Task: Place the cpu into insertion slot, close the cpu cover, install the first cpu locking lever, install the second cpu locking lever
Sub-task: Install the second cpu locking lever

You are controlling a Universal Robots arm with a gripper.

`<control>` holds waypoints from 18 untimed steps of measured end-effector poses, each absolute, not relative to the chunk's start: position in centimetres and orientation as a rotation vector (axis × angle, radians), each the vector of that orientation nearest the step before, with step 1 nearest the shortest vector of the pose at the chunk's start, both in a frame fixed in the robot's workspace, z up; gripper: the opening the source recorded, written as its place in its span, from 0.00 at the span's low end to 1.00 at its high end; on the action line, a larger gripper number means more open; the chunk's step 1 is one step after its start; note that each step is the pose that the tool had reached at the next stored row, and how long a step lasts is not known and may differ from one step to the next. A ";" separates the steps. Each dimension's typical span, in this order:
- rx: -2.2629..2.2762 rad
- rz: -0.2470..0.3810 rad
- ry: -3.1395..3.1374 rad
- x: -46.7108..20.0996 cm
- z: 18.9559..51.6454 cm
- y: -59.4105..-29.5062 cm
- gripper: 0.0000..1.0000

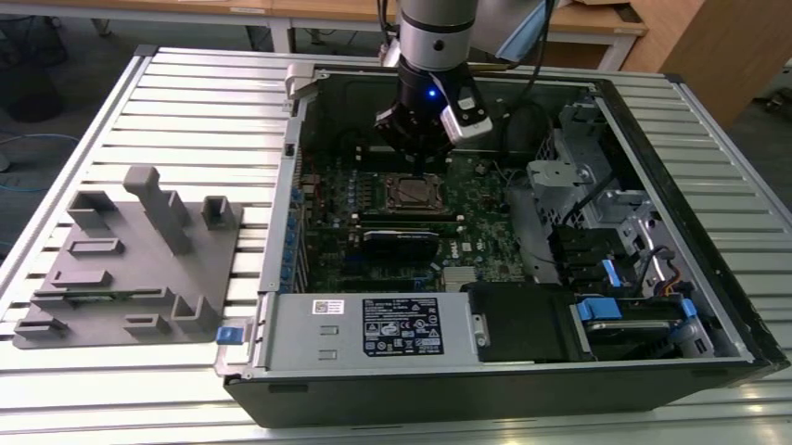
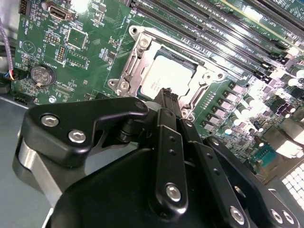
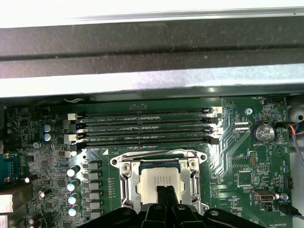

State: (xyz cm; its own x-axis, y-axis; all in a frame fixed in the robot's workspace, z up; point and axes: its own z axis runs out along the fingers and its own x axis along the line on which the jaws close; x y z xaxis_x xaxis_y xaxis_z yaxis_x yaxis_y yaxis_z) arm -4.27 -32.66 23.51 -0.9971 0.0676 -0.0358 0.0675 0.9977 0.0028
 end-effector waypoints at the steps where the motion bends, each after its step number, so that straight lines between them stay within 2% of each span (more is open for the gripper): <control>1: 0.105 0.002 3.104 -4.3 23.5 -32.7 0.11; 18: 0.105 0.005 3.104 -4.7 24.0 -33.6 0.11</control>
